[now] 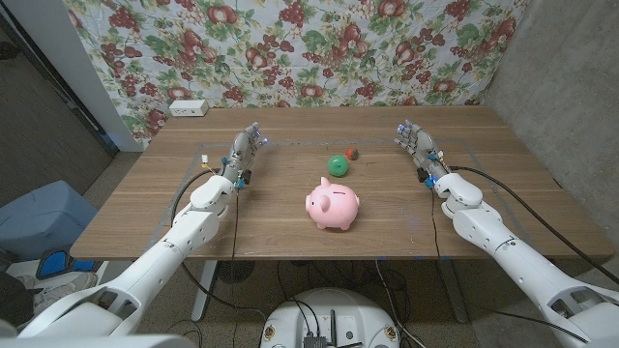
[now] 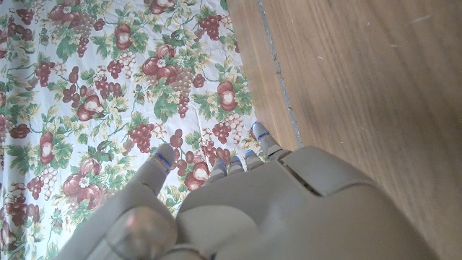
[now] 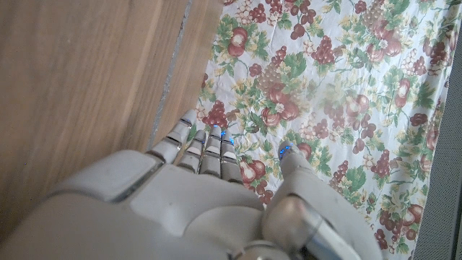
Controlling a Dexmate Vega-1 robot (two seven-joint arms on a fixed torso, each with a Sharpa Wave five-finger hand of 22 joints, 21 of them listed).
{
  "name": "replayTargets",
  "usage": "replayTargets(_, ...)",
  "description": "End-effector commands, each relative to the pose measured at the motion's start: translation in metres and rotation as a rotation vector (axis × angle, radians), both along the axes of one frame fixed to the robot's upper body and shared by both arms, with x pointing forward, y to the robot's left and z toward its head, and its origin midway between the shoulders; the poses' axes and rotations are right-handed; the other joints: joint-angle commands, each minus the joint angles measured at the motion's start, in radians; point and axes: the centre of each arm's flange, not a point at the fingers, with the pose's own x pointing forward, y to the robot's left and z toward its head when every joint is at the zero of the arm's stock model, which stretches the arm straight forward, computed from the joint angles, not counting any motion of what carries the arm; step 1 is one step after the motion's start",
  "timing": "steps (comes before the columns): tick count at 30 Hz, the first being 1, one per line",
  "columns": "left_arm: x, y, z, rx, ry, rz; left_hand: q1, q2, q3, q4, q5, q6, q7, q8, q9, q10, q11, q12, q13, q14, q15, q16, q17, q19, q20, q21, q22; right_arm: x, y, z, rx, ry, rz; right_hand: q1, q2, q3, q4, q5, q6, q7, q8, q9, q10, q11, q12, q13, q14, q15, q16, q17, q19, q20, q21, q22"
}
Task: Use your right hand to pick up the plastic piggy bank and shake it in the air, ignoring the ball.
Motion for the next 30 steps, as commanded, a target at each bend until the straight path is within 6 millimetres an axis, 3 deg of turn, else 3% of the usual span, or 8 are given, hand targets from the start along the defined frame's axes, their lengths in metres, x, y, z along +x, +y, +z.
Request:
replayTargets(1, -0.003, -0.014, 0.000, -0.007, -0.013, 0.003, 0.004, 0.085, 0.008, 0.000, 0.006, -0.009, -0.002, 0.006, 0.005, -0.061, 0.001, 0.004, 0.002, -0.018, -0.001, 0.004, 0.002, -0.013, -0.008, 0.002, 0.004, 0.000, -0.013, 0.004, -0.024, -0.007, 0.001, 0.006, -0.003, 0.003, 0.001, 0.003, 0.013, 0.001, 0.003, 0.006, 0.009, 0.003, 0.004, 0.005, 0.008, 0.003, 0.006, 0.003, 0.009, -0.003, 0.004, 0.004)
replayTargets(17, -0.005, -0.004, -0.003, -0.015, -0.009, 0.021, 0.005, 0.085, 0.006, 0.000, 0.006, -0.007, -0.003, 0.006, 0.005, -0.060, 0.000, 0.004, 0.002, -0.016, -0.002, 0.004, 0.003, -0.008, -0.007, -0.006, 0.004, -0.001, -0.011, 0.005, -0.017, -0.016, -0.003, -0.004, -0.003, -0.002, -0.001, 0.003, 0.019, 0.005, 0.001, 0.006, 0.018, 0.007, 0.003, 0.004, 0.018, 0.009, 0.009, -0.002, 0.025, 0.002, -0.003, 0.004)
replayTargets(19, -0.004, -0.002, -0.003, -0.014, -0.008, 0.021, 0.005, 0.085, 0.006, 0.000, 0.006, -0.007, -0.003, 0.006, 0.005, -0.060, 0.000, 0.004, 0.002, -0.016, -0.003, 0.004, 0.003, -0.008, -0.007, -0.007, 0.005, -0.002, -0.009, 0.006, -0.020, -0.018, -0.011, -0.011, -0.006, -0.005, -0.008, 0.005, 0.021, 0.009, -0.001, 0.006, 0.023, 0.014, 0.001, 0.004, 0.055, 0.062, 0.024, -0.005, 0.034, 0.048, -0.011, 0.005)
replayTargets(22, -0.003, -0.001, -0.003, -0.013, -0.011, 0.021, 0.006, 0.084, 0.006, -0.002, 0.006, -0.002, -0.003, 0.008, 0.005, -0.053, 0.002, 0.006, 0.002, -0.011, -0.003, 0.005, 0.002, -0.002, -0.001, -0.009, 0.005, -0.005, -0.007, 0.006, -0.025, -0.023, -0.025, -0.003, -0.018, -0.005, -0.027, 0.010, 0.022, 0.013, -0.002, 0.007, 0.028, 0.020, 0.000, 0.005, 0.083, 0.087, 0.032, -0.010, 0.050, 0.081, -0.014, 0.006)
replayTargets(30, -0.002, 0.002, -0.004, -0.010, -0.002, 0.012, 0.008, 0.083, 0.005, -0.006, 0.006, 0.009, -0.004, 0.011, 0.005, -0.043, 0.004, 0.008, 0.001, -0.001, 0.000, 0.007, 0.001, 0.007, 0.005, -0.014, 0.005, -0.019, -0.002, 0.015, -0.083, -0.072, -0.072, 0.005, -0.030, -0.004, -0.046, 0.014, 0.028, 0.018, 0.000, 0.007, 0.042, 0.024, 0.004, 0.005, 0.092, 0.096, 0.035, -0.013, 0.058, 0.089, -0.018, 0.007)
